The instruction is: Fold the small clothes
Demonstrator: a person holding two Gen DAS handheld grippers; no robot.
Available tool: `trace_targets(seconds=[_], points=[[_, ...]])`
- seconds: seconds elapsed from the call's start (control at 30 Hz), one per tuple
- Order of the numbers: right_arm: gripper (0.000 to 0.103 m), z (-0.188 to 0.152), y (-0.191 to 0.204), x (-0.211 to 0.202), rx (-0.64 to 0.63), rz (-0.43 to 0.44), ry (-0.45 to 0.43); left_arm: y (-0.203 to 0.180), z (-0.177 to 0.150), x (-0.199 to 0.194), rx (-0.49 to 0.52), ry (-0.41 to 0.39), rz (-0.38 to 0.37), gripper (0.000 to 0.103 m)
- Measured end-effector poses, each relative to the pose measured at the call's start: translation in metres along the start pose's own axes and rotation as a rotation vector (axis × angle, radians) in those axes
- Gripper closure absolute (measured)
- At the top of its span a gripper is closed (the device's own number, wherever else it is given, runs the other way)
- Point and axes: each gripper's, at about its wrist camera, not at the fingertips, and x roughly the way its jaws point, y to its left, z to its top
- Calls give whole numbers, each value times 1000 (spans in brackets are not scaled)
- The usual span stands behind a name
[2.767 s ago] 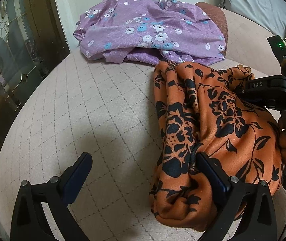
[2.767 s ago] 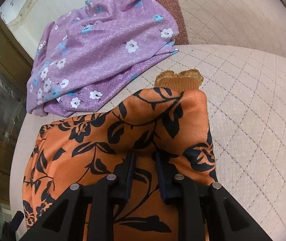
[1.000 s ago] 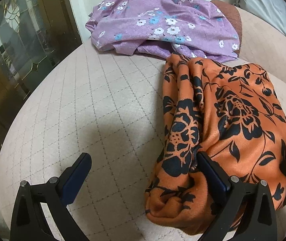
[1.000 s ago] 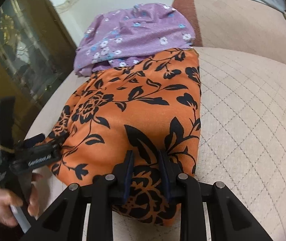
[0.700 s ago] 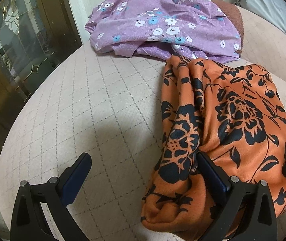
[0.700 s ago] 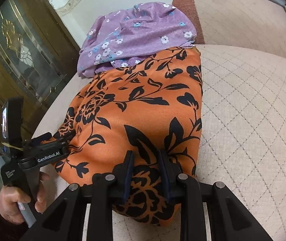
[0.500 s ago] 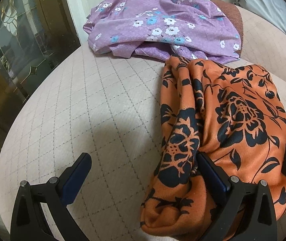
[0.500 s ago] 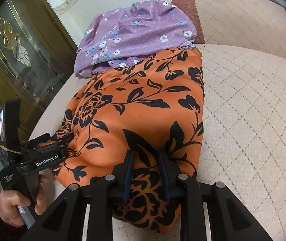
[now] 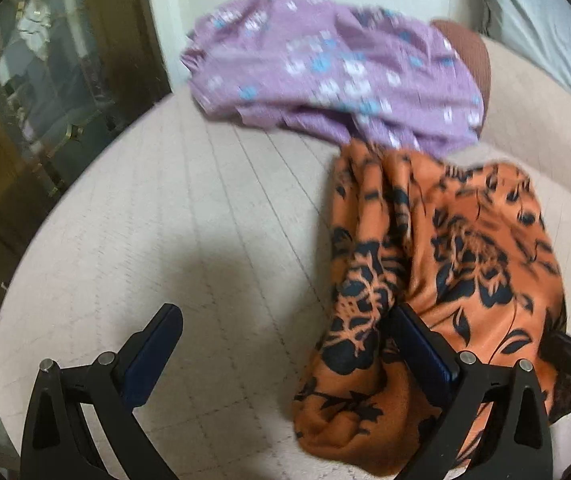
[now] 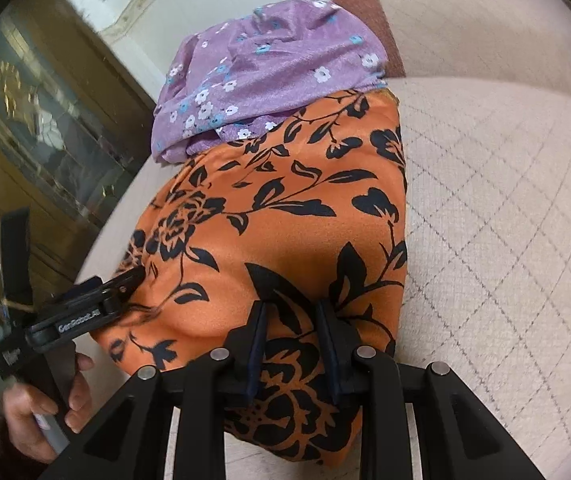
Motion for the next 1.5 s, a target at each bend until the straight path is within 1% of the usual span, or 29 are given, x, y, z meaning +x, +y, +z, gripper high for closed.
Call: trace_targets(seconds=[0.07, 0.1, 0.17, 0.2, 0.23, 0.27, 0.33, 0.37, 0.4, 0.43, 0.5, 0.57, 0.67, 0.77, 0.87, 0.97, 1.0, 1.07, 1.13, 1.17, 1.23, 1.27, 1.3, 1.33, 1.37, 1.4, 1.43, 1.47, 1.5], points=[[72, 6, -1, -4, 28, 25, 27, 0, 0, -10, 7, -42, -11, 0], [72, 9, 0, -7, 31, 52, 31, -1, 0, -13, 16, -55, -12, 0], [72, 12, 5, -15, 23, 106, 11, -8, -2, -11, 56, -54, 3, 0], [72, 14, 9, -21, 13, 117, -16, -12, -4, -7, 74, -41, 11, 0], [72, 16, 12, -26, 1, 114, -42, -15, -6, -3, 89, -25, 17, 0], [72, 16, 14, -27, -5, 112, -48, -20, -9, 4, 112, 3, 34, 0], [72, 13, 12, -13, -1, 83, -4, -23, -13, 12, 128, 12, 66, 0], [73, 11, 8, -2, 8, 51, 36, -22, -13, 15, 119, 13, 62, 0], [73, 6, 2, 10, 22, 54, 55, -21, -12, 16, 109, 20, 56, 0], [73, 6, 1, 8, 30, 73, 22, -19, -11, 17, 97, 27, 47, 0], [74, 10, 4, 7, 28, 62, 41, -14, -11, 20, 66, 43, 22, 0], [74, 14, 8, 3, 14, 59, 46, -12, -12, 22, 55, 45, 14, 0], [74, 17, 4, -4, 50, 91, 19, -16, -13, 21, 77, 30, 28, 0], [74, 18, 1, -2, 66, 94, -3, -18, -13, 23, 85, 26, 32, 0], [73, 13, -3, 7, 61, 100, 3, -13, -11, 27, 61, 47, 2, 0], [73, 13, 2, 6, 39, 89, -2, -8, -7, 26, 44, 60, -22, 0], [73, 15, 3, 5, 39, 88, 9, -8, -6, 25, 49, 57, -23, 0], [73, 16, 2, 2, 53, 97, 17, -7, -2, 16, 61, 24, -11, 0], [73, 18, 0, -5, 68, 118, 8, -3, 2, 5, 55, -45, 36, 0], [73, 19, -1, -10, 73, 126, -14, 0, 4, -1, 43, -84, 63, 0], [72, 23, -1, -25, 72, 141, -97, 4, 5, 1, 27, -94, 75, 0], [70, 24, -2, -29, 74, 136, -128, 3, 5, 8, 36, -66, 76, 0], [48, 23, -6, -31, 88, 120, -156, 0, 3, 17, 56, -25, 81, 0], [30, 23, -10, -27, 108, 100, -154, -4, 1, 26, 77, 13, 94, 0], [18, 22, -14, -20, 127, 93, -134, -6, -2, 30, 84, 8, 108, 0], [18, 17, -22, -3, 157, 106, -72, -6, -2, 29, 80, -13, 108, 0], [18, 13, -26, 8, 172, 81, -33, -6, -1, 28, 82, -9, 113, 0], [19, 10, -29, 17, 178, 15, -2, -6, 0, 27, 85, -2, 114, 0], [19, 8, -31, 21, 184, 20, 11, -5, 0, 25, 84, -9, 112, 0]])
